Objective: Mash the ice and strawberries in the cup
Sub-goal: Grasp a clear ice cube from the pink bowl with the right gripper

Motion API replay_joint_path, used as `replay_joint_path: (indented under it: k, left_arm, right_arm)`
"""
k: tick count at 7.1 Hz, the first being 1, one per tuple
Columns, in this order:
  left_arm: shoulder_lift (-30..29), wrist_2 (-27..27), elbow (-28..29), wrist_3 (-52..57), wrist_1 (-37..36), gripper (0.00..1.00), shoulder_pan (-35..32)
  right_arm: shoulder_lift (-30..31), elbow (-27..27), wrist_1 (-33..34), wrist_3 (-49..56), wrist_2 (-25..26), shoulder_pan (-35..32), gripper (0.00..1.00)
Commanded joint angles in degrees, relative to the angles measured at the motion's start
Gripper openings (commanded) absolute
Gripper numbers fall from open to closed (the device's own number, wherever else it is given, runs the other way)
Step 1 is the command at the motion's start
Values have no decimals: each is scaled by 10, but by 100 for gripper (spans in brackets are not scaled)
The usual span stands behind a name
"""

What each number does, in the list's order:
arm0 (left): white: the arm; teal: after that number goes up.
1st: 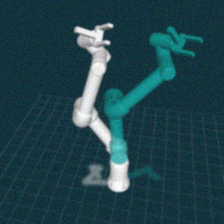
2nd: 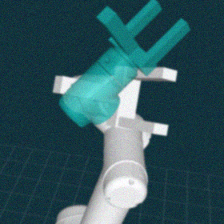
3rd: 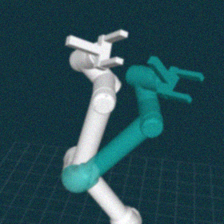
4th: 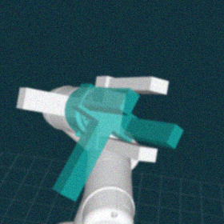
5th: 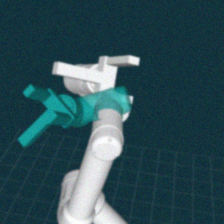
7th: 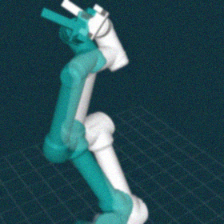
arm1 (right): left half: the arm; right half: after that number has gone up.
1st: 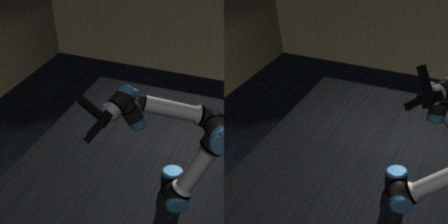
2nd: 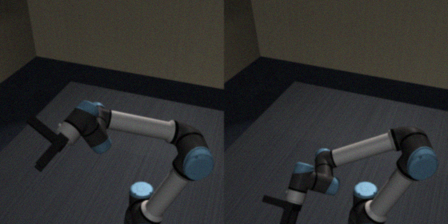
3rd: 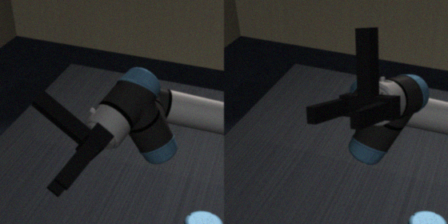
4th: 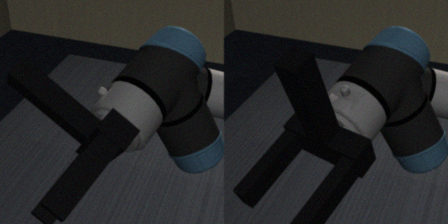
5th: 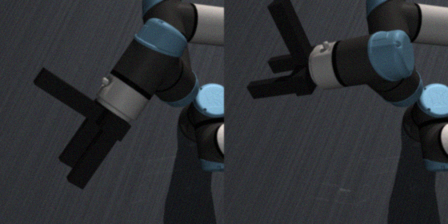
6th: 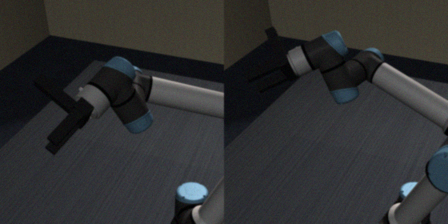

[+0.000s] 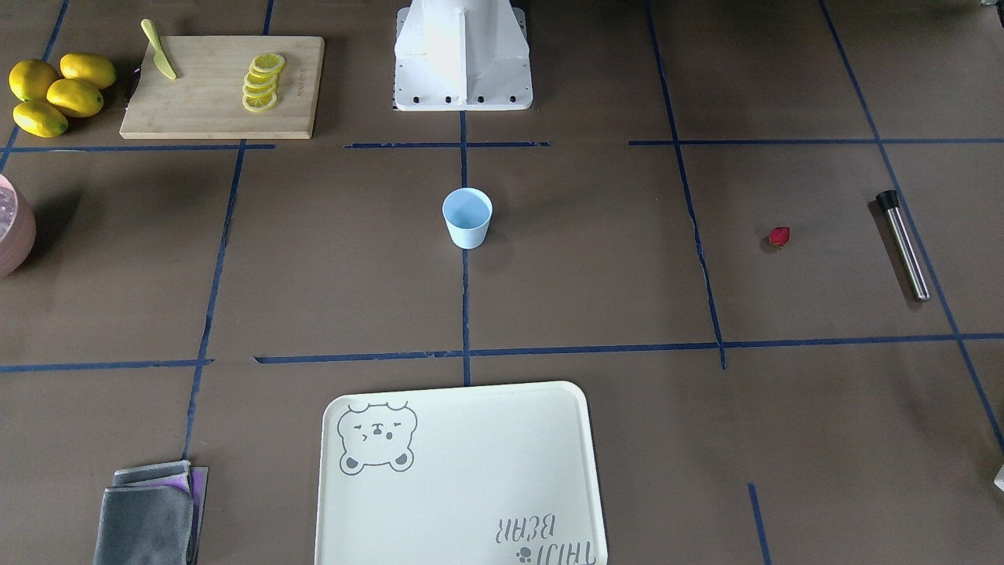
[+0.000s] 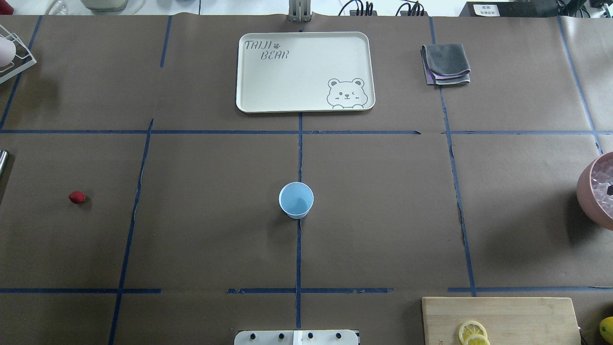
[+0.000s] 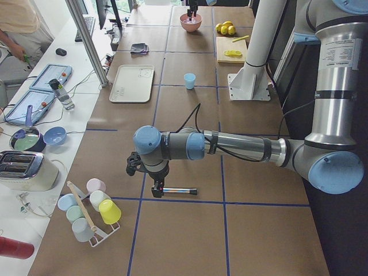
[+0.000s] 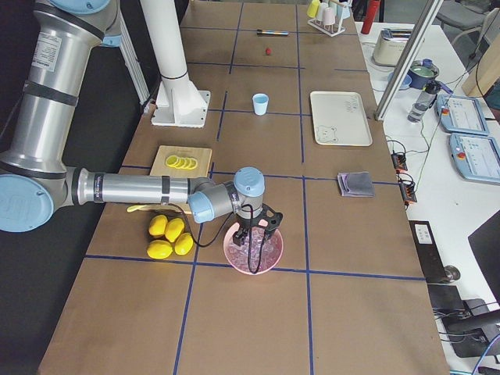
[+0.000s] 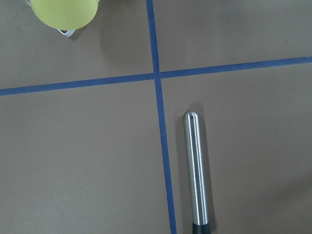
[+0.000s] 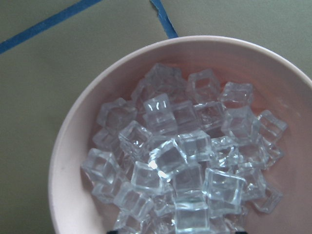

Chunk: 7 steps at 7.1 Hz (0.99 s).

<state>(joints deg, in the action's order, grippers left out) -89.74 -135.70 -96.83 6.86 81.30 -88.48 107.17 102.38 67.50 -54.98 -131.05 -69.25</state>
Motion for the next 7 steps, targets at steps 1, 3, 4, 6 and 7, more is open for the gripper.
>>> replay_joint_path:
  k: [1, 3, 4, 6, 7]
  left_arm:
    - [0, 0, -1, 0, 0, 100, 0]
    - [0, 0, -12, -1, -1, 100, 0]
    - [0, 0, -12, -1, -1, 100, 0]
    - [0, 1, -12, -1, 0, 100, 0]
    - [0, 1, -12, -1, 0, 100, 0]
  right_arm:
    - [5, -6, 0, 0, 4, 5, 83]
    - [4, -14, 0, 0, 13, 10, 82]
    - [5, -17, 0, 0, 13, 11, 80]
    - [1, -17, 0, 0, 13, 14, 66]
    - [0, -17, 0, 0, 13, 14, 60]
